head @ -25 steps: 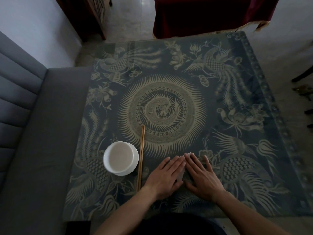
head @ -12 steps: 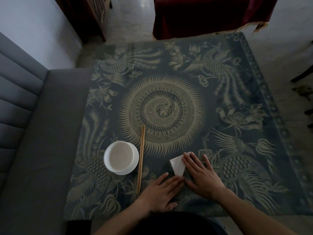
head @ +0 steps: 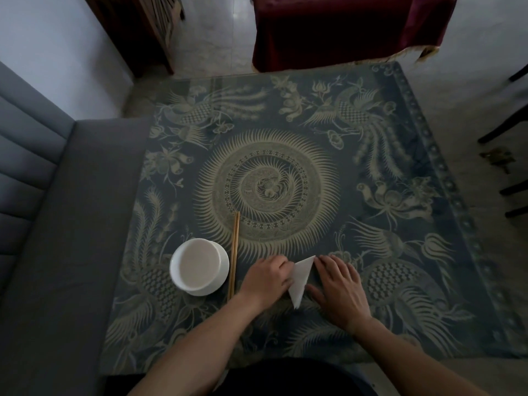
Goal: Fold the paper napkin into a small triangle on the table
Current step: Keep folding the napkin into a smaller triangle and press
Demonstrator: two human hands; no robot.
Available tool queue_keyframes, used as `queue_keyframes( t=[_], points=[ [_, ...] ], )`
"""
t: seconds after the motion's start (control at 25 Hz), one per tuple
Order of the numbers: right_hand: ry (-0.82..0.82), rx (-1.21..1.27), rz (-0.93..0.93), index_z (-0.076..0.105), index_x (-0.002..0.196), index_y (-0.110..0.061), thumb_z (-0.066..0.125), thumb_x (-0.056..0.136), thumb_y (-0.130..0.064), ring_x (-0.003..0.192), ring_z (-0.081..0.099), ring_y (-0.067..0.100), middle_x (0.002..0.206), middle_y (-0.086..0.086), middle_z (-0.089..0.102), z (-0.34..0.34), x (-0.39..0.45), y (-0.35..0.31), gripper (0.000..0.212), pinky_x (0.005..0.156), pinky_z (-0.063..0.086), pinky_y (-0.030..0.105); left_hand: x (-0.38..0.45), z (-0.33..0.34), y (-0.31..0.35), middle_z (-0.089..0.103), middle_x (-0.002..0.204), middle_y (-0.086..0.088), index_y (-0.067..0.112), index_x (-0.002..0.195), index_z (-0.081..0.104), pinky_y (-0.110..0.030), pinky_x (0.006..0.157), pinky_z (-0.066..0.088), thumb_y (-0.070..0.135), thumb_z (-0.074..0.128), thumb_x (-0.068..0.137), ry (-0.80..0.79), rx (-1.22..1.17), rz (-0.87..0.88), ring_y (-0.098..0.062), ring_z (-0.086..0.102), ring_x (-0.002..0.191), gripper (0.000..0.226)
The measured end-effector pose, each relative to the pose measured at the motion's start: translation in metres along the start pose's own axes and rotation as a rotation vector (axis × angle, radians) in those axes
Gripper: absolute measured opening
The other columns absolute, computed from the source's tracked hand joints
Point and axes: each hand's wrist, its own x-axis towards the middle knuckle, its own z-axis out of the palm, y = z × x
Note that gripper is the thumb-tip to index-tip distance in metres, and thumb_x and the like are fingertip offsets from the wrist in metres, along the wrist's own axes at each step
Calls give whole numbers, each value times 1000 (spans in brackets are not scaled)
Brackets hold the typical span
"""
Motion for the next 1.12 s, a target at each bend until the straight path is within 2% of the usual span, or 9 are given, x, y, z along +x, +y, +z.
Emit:
queue_keyframes(
  t=[0.12,0.2,0.32,0.52,0.64,0.76,0.92,1.12],
  points=[
    [29,-19,43,59,126,-13,46,86,-64,116,51,27,122,4,58,-2,4,-8,67,100,41,49,20,-8,10,56,110,-2,18,113,57,-35,78,47,33,69,87,-97,4,-146,-24,58,100,32],
    [26,0,70,60,125,-14,61,81,-61,116,50,27,121,3,58,-1,6,-13,64,101,41,50,25,-8,16,59,111,-1,20,113,55,-35,78,47,32,72,84,-108,-46,-246,-22,59,100,35],
    [9,53,122,57,130,-15,77,71,-56,120,48,28,124,4,56,2,6,-20,75,101,41,52,28,-7,21,63,106,-2,20,109,55,-36,78,48,30,74,82,-113,-116,-394,-22,60,98,34],
    [2,108,169,54,133,-18,80,68,-54,125,43,28,130,3,52,3,8,-22,79,106,37,49,26,-3,24,53,108,1,22,95,59,-37,85,45,28,71,82,-132,-202,-541,-21,51,103,19],
    [-3,121,143,61,124,-23,83,64,-52,123,43,27,127,2,53,2,9,-20,71,105,37,50,22,-2,24,51,103,3,23,88,56,-37,84,45,26,71,82,-120,-279,-560,-19,54,95,16],
    [-2,149,142,65,114,-26,83,64,-50,122,41,26,125,-1,53,2,13,-20,58,104,36,49,21,-7,14,57,95,7,26,89,56,-33,80,46,26,75,80,-125,-349,-551,-14,57,86,20],
    [33,200,171,70,96,-27,82,68,-44,118,41,28,119,-2,56,0,19,-22,35,100,35,50,18,-13,-1,69,102,8,27,103,63,-34,85,50,23,75,79,-174,-377,-508,-13,64,96,26],
    [39,218,199,71,82,-26,84,68,-38,116,42,30,115,-1,57,3,23,-26,23,102,33,53,12,-12,2,70,106,7,26,106,67,-39,93,48,21,73,81,-164,-330,-461,-15,63,101,26]
  ],
)
